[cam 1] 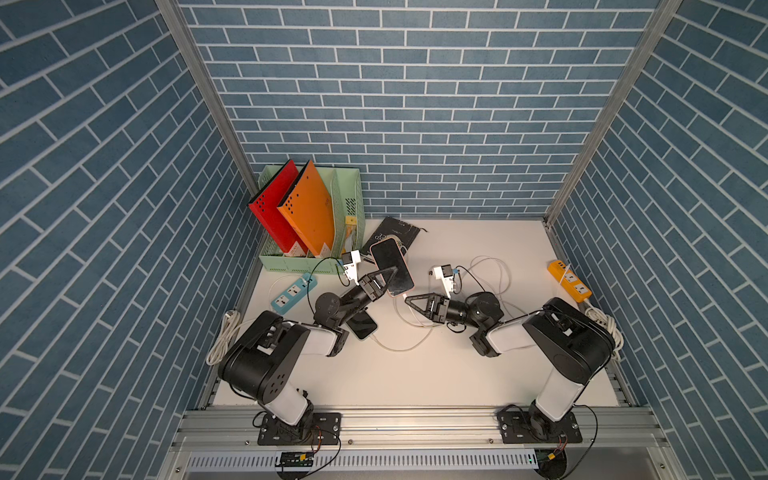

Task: Plug the charging cable into the phone
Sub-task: Insert the charging cable into the phone.

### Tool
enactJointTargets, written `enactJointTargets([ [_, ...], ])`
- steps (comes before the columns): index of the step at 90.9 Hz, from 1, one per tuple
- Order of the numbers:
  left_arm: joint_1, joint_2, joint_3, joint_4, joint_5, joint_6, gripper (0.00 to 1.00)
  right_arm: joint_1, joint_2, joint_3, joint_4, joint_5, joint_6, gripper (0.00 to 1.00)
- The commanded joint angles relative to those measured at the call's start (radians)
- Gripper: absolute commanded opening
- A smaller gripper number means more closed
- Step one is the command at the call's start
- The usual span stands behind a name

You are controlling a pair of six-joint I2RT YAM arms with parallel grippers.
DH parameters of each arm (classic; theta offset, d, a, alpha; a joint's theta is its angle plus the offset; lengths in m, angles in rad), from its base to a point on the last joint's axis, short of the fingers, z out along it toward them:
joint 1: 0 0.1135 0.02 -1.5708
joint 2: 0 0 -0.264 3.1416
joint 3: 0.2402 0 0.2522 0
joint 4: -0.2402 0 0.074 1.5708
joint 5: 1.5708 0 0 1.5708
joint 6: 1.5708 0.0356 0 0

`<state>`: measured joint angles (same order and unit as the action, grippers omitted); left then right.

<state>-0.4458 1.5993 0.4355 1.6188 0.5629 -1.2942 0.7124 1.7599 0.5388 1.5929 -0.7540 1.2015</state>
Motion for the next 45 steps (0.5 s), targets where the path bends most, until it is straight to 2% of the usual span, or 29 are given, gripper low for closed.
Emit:
enactJointTargets([
  [1,-0.014,-0.001,0.002,0.250,0.090,0.012,0.00,-0.018,0.011,0.064,0.253,0.086,0.010,0.00],
  [39,-0.014,0.002,0.003,0.250,0.097,0.012,0.00,-0.030,0.035,0.111,0.254,0.091,0.025,0.00],
  [45,-0.014,-0.001,0.003,0.250,0.097,0.012,0.00,-0.034,0.038,0.111,0.252,0.086,0.028,0.12],
])
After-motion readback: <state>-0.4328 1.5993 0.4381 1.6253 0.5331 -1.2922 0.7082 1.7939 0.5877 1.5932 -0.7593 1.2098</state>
